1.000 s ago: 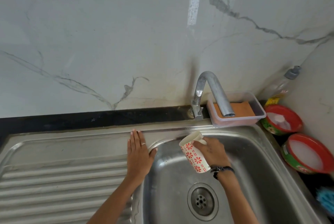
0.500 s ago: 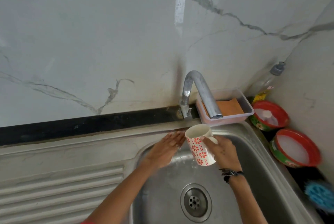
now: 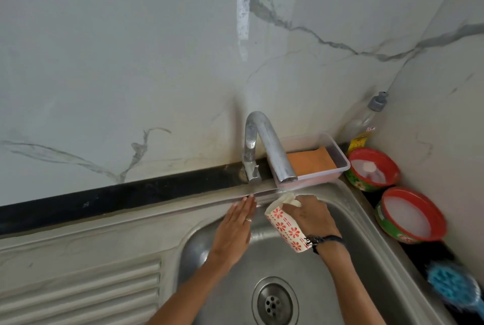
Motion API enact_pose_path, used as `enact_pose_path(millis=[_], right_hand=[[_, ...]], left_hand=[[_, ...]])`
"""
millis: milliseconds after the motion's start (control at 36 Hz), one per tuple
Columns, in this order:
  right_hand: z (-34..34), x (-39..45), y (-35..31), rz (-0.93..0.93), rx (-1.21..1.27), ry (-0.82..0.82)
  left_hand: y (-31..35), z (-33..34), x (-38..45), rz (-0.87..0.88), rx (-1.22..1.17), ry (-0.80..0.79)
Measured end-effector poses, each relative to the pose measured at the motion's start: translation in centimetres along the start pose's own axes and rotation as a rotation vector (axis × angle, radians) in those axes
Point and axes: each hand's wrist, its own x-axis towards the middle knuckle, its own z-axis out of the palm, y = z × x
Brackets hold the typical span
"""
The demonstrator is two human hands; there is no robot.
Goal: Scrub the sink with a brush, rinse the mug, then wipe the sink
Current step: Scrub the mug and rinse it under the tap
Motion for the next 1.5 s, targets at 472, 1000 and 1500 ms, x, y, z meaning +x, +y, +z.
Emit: enact_pose_path(millis=[472, 1000, 1500], right_hand=[[-3.2, -3.7, 7.2, 0.111, 0.434, 0.246], [-3.9, -3.3, 7.6, 0.051, 0.092, -0.023], [-2.7, 1.6, 4.9, 0.013, 0.179, 0.233]], left_hand=[[2.3, -2.7, 4.8, 0.230, -0.338, 0.335], [3.3, -4.4, 9.3, -0.223, -0.953, 0.267], [2.5, -7.7, 9.7, -0.219, -1.075, 0.263]])
